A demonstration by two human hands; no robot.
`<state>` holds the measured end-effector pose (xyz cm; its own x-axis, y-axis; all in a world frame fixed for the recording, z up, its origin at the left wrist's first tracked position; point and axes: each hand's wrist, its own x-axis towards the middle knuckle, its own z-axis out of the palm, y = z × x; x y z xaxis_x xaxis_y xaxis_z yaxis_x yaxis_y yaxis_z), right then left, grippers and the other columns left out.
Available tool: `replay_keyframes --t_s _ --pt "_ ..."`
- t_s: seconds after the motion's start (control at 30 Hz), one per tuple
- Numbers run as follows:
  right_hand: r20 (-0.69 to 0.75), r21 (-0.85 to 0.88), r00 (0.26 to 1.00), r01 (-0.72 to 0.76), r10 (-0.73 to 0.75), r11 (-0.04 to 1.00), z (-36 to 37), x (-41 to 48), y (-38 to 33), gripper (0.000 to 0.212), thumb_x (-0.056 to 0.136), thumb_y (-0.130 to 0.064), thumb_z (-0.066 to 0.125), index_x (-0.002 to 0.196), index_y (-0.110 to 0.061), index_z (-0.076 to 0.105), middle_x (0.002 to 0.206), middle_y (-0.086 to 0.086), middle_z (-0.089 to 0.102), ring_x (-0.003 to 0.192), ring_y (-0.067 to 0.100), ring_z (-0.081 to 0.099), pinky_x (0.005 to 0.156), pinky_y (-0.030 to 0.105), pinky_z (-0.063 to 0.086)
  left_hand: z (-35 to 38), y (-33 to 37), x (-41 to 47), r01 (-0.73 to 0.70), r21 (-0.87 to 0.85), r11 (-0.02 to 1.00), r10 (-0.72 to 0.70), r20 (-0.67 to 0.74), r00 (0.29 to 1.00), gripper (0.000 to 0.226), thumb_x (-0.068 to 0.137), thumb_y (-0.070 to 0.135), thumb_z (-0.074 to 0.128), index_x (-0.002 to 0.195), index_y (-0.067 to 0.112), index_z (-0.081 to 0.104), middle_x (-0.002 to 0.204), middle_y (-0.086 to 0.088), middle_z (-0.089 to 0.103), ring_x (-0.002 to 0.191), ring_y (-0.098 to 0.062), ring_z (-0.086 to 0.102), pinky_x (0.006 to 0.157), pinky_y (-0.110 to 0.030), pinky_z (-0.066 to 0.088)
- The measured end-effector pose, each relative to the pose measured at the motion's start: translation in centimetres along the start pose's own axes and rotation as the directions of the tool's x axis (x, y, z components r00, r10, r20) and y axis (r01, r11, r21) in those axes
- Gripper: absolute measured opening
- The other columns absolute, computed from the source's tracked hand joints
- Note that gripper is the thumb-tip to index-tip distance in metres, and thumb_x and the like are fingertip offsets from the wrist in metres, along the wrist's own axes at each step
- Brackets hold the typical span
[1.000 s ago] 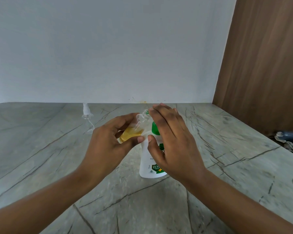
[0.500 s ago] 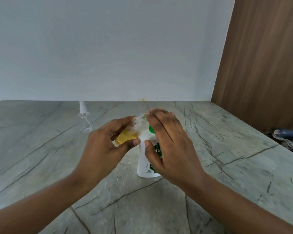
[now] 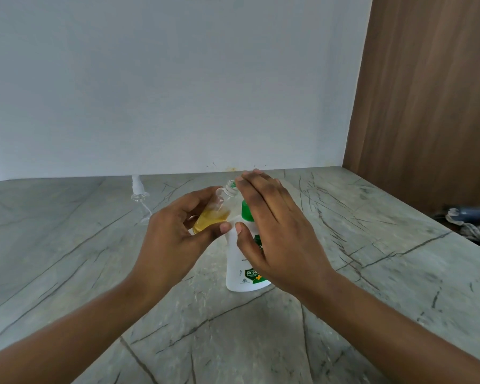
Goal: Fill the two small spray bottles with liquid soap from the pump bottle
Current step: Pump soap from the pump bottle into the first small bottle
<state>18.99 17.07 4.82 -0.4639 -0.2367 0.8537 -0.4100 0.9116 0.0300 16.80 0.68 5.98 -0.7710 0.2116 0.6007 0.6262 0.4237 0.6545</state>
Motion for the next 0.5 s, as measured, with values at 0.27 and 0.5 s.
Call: replay_keyframes --t_s 0.27,0.5 --pt "-0.045 0.023 0.999 -0.006 0.007 1.000 -0.19 0.25 0.00 0.050 0.088 -0.028 0.046 0.131 -0.002 0.050 0.131 0.011 0.053 0.127 0.019 0.037 0.101 0.024 0.031 0.13 0.22 0.14 0.007 -0.033 0.999 -0.007 -0.001 1.000 0.049 0.068 0.027 0.076 0.112 0.036 0.057 0.105 0.022 0.064 0.095 0.003 0.063 0.077 -0.004 0.045" --pt "-0.088 0.066 0.996 -0.011 0.017 0.998 0.40 -0.11 -0.45 0.048 0.087 -0.027 0.049 0.128 0.000 0.051 0.128 0.014 0.055 0.124 0.020 0.040 0.098 0.028 0.038 0.11 -0.11 -0.34 0.018 -0.041 0.999 -0.018 0.002 1.000 0.049 0.069 0.027 0.077 0.112 0.036 0.056 0.102 0.025 0.062 0.092 0.009 0.061 0.074 -0.003 0.043"
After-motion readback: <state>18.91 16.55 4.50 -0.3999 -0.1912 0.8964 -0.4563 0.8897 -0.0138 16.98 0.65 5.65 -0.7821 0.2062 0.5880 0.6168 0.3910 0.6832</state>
